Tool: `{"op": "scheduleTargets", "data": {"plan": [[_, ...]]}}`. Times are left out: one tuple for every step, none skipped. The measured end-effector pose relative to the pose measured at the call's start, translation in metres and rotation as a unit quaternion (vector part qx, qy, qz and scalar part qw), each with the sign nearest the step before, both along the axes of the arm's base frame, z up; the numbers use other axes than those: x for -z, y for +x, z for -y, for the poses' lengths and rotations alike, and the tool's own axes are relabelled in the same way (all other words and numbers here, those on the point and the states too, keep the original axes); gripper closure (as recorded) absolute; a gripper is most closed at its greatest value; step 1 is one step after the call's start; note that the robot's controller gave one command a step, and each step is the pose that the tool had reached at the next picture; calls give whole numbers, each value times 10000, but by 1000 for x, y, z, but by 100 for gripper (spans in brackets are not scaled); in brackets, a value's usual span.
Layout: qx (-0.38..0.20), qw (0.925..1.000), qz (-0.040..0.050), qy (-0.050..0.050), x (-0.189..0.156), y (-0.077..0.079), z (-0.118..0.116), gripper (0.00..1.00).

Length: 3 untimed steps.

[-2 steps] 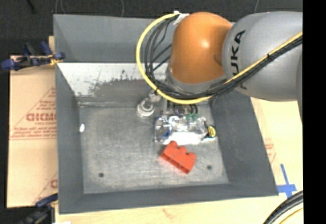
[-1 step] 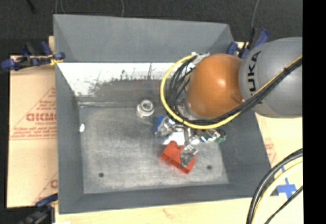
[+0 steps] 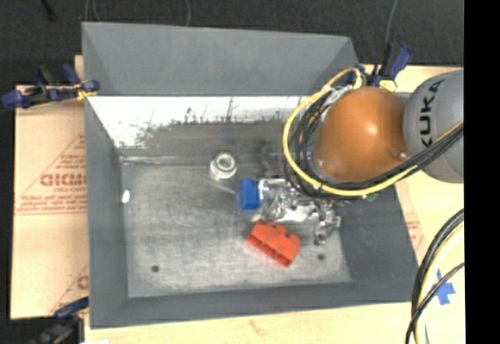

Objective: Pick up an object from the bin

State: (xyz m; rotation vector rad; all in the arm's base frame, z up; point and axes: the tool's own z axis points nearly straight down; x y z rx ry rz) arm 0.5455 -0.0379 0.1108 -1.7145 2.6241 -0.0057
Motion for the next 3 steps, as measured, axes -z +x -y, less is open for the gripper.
{"op": "scheduleTargets", "data": {"plan": [[-292, 9996, 11, 19, -11, 56, -57, 0], [-1989, 9800, 15, -4, 30, 84, -15, 0], [-1974, 9803, 1, 10, 29, 83, -17, 100]]}}
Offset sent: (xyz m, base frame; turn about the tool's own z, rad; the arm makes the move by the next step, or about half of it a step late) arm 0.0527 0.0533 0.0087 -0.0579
